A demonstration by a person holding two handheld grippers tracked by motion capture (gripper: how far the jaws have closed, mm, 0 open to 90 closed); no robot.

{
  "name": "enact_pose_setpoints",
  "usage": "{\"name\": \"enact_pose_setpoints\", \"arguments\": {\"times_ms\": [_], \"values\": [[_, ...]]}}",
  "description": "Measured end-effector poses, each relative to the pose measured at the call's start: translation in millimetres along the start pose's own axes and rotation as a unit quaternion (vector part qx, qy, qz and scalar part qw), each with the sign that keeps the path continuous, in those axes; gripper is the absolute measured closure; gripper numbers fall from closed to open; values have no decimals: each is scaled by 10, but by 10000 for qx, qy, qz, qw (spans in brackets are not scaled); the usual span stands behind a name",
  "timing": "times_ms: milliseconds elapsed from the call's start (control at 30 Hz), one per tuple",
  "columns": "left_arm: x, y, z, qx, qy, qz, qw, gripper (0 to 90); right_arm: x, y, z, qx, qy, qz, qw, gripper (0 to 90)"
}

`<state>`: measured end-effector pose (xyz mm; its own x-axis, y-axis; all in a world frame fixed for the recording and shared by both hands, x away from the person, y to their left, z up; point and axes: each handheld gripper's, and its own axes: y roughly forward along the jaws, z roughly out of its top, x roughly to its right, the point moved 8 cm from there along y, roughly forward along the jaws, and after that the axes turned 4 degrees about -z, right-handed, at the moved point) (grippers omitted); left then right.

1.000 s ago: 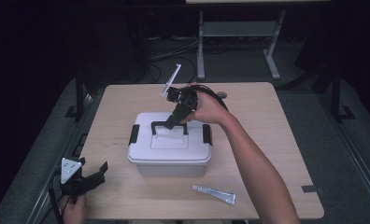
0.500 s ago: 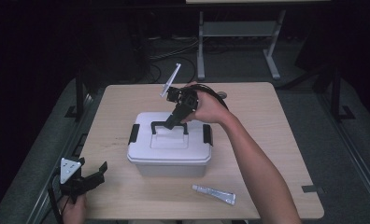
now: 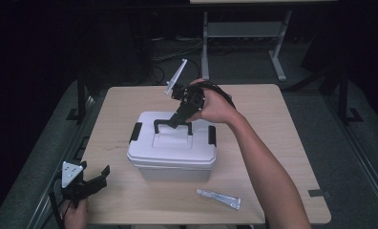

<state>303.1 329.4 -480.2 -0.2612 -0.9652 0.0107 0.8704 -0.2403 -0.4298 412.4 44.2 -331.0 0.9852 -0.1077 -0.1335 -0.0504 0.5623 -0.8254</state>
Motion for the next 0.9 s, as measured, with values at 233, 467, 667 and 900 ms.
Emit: {"name": "enact_pose_setpoints", "arguments": {"times_ms": [233, 467, 667, 900], "values": [[2, 6, -2, 6, -1, 2, 10000, 140, -21, -132, -2, 73, -23, -110, 9999, 840], [-4, 4, -7, -29, 16, 11, 10000, 140, -33, -291, -85, 127, 44, -232, 9996, 839], [-1, 5, -8, -32, 27, 13, 10000, 140, -40, -452, -221, 168, 143, -365, 9991, 840], [3, 10, -14, -54, 31, 15, 10000, 140, -38, -653, -432, 187, 296, -561, 9978, 840]]}}
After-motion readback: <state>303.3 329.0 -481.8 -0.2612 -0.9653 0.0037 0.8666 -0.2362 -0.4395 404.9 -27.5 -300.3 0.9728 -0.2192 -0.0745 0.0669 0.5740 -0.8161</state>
